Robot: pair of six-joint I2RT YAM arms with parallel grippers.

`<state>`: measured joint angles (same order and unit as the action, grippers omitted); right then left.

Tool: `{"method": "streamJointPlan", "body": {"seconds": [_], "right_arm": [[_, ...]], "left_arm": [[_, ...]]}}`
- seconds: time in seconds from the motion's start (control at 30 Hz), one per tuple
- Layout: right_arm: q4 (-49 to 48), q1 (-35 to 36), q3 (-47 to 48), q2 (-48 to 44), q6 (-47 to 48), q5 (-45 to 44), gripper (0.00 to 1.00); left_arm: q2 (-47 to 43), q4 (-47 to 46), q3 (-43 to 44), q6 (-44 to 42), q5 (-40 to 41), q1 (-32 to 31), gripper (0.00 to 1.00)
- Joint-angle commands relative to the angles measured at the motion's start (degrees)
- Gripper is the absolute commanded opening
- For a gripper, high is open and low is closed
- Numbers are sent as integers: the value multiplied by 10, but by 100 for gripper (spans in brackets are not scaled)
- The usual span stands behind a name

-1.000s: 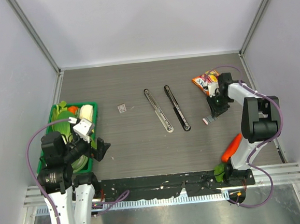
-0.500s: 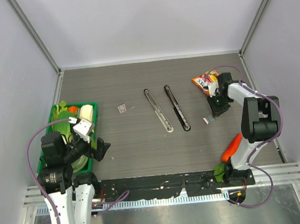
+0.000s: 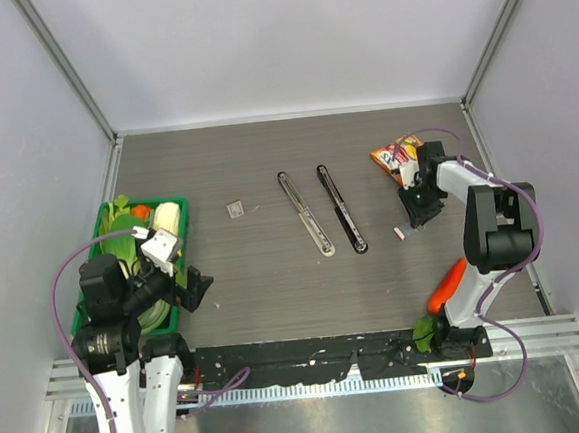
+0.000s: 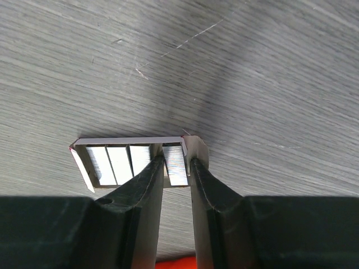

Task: Load the staples into the stapler
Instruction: Pick up the staple from the staple box.

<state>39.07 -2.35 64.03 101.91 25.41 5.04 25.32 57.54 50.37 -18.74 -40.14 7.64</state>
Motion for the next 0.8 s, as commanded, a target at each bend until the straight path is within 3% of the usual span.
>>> {"method": "streamJointPlan", "body": {"seconds": [0.0,0.27,0.67,0.77], "right_arm": [[-7,3,-4,0,13,-12,30],[-20,3,-3,-34,3,-4,16],[-7,9,17,-137,-52,61,14],[-25,44,19,-160,-93,53,14]], "left_arm": [[-5,-5,-1,-9,-11,4,100],[-4,-5,-2,-10,-11,4,100],[-1,-4,-1,-10,-12,4,100],[5,-5,0,-9,-12,5,100]]}}
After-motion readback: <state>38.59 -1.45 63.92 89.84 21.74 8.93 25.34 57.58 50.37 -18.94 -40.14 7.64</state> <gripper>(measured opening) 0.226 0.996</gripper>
